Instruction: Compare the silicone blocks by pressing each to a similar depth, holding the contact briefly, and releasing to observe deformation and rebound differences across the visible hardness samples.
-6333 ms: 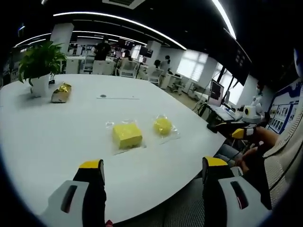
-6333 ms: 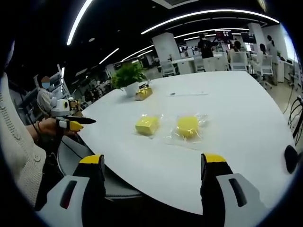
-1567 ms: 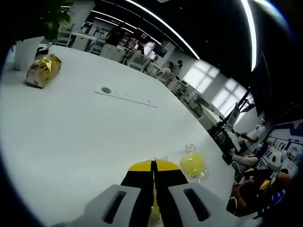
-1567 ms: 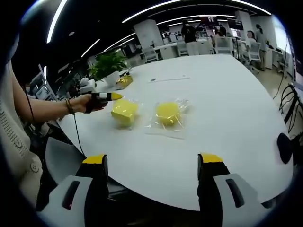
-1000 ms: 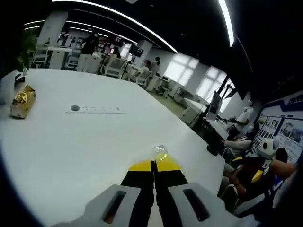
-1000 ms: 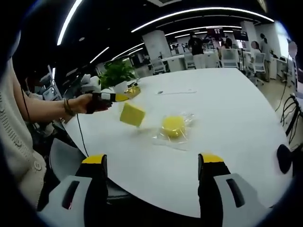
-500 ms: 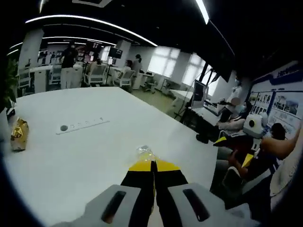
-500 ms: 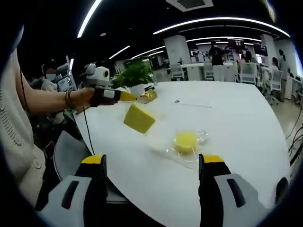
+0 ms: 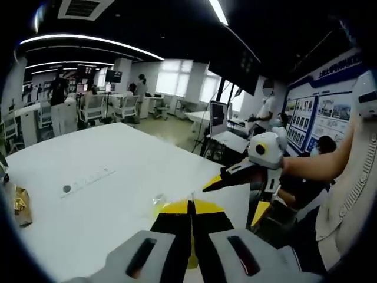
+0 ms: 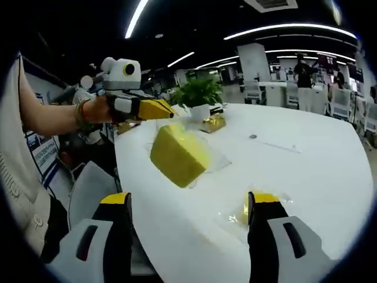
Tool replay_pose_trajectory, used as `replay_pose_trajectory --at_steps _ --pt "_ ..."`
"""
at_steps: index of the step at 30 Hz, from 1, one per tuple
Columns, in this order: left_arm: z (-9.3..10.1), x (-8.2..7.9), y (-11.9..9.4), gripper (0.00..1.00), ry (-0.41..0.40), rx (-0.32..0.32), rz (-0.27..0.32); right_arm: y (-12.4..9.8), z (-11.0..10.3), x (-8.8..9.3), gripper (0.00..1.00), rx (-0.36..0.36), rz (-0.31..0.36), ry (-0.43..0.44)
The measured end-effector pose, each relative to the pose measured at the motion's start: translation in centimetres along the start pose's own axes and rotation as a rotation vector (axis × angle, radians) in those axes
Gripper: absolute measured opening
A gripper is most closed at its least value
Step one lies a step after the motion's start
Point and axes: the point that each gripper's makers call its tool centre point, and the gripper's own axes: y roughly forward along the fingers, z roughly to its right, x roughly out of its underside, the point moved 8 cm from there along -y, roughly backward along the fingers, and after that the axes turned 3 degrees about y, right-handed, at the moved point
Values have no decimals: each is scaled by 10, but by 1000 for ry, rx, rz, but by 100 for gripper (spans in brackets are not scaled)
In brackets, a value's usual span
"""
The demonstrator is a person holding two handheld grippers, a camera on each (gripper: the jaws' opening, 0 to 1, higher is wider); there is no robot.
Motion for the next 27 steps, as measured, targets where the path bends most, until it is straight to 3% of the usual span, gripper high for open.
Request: replay_pose_trajectory --at_steps 5,10,14,23,27 --pt "3 -10 -9 0 7 34 44 19 0 -9 76 -31 2 4" --pt "10 -14 -14 0 29 103 60 32 1 -21 74 -76 48 42" --pt "11 -15 -16 0 22 125 70 38 -3 -31 70 -116 87 50" --pt "13 -21 -16 0 33 184 94 48 -5 -38 66 -157 93 46" --pt "14 -23 -14 0 36 204 89 51 -8 -41 60 -194 100 56"
